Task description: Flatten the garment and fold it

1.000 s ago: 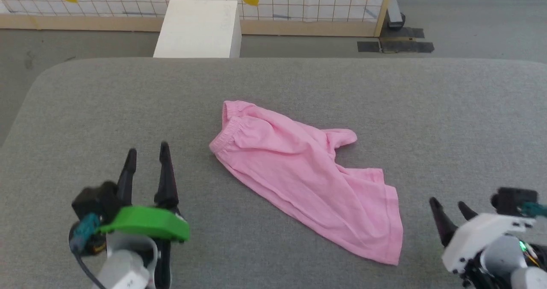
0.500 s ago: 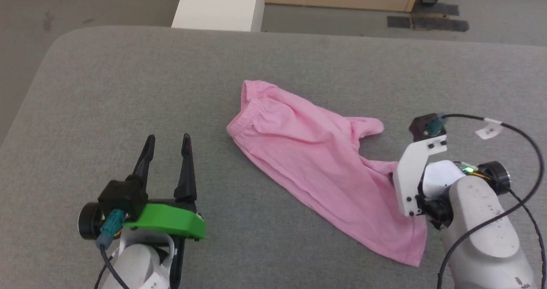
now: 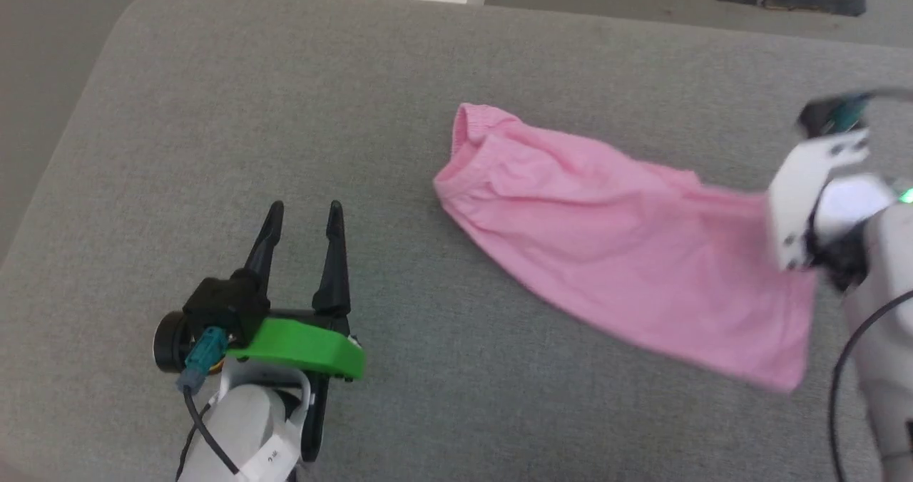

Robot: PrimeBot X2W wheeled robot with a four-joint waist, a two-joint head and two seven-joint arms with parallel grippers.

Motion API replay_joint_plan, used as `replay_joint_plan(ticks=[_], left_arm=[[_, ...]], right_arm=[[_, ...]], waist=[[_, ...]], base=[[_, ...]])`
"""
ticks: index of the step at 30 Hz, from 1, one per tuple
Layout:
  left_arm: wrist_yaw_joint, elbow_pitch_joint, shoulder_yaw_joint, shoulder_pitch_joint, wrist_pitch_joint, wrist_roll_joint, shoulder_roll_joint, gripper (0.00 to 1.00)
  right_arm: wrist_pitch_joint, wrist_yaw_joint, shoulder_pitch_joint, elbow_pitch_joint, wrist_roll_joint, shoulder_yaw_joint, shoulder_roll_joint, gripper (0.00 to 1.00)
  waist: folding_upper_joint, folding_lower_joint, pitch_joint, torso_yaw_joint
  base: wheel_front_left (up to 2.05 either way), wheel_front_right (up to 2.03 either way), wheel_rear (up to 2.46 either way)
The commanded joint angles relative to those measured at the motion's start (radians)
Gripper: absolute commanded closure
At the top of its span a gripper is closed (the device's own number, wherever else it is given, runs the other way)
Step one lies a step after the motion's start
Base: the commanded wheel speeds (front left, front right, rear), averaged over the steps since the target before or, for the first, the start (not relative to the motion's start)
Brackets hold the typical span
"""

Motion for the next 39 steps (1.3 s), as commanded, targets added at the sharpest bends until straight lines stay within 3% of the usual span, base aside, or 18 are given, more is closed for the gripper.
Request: replay_joint_plan(ticks=[1, 7, 8, 9, 17, 26, 36, 39], left_arm=[[-0.008, 0.003, 0.001, -0.023, -0.004, 0.011, -0.008, 0.00], [-0.031, 0.022, -0.005, -0.053, -0.004, 0.020, -0.029, 0.00], [-0.033, 0.025, -0.004, -0.055, -0.004, 0.021, -0.032, 0.00], [-0.036, 0.028, -0.003, -0.056, -0.004, 0.022, -0.035, 0.00], [-0.050, 0.062, 0.009, -0.037, -0.004, 0.033, -0.040, 0.00], [-0.042, 0.077, 0.031, 0.034, -0.004, 0.040, -0.028, 0.00], [-0.024, 0.070, 0.041, 0.112, -0.004, 0.028, -0.020, 0.00], [-0.021, 0.071, 0.041, 0.127, -0.003, 0.021, -0.021, 0.00]], right_arm=[[-0.016, -0.002, -0.049, 0.000, -0.016, -0.017, -0.006, 1.00], [-0.080, -0.002, -0.149, 0.029, -0.075, -0.090, -0.014, 1.00], [-0.090, -0.002, -0.154, 0.040, -0.082, -0.097, -0.012, 0.74], [-0.103, -0.002, -0.159, 0.054, -0.088, -0.104, -0.009, 0.00], [-0.336, -0.002, -0.144, 0.044, -0.044, -0.186, 0.053, 0.00], [-0.628, -0.002, 0.126, -0.153, 0.083, -0.184, 0.120, 0.00], [-0.684, -0.002, 0.538, -0.383, 0.150, -0.223, 0.183, 0.00], [-0.684, -0.002, 0.605, -0.399, 0.244, -0.222, 0.185, 0.00]], waist=[[0.0000, 0.0000, 0.031, 0.031], [0.0000, 0.0000, 0.066, 0.068], [0.0000, 0.0000, 0.067, 0.070], [0.0000, 0.0000, 0.067, 0.071], [0.0000, 0.0000, -0.015, 0.032], [0.0000, 0.0000, -0.156, -0.056], [0.0000, 0.0000, -0.229, -0.116], [0.0000, 0.0000, -0.237, -0.131]], base=[[0.00, 0.00, 0.00], [0.00, 0.00, 0.00], [0.00, 0.00, 0.00], [0.00, 0.00, 0.00], [0.00, 0.00, 0.00], [0.00, 0.00, 0.00], [0.00, 0.00, 0.00], [0.00, 0.00, 0.00]])
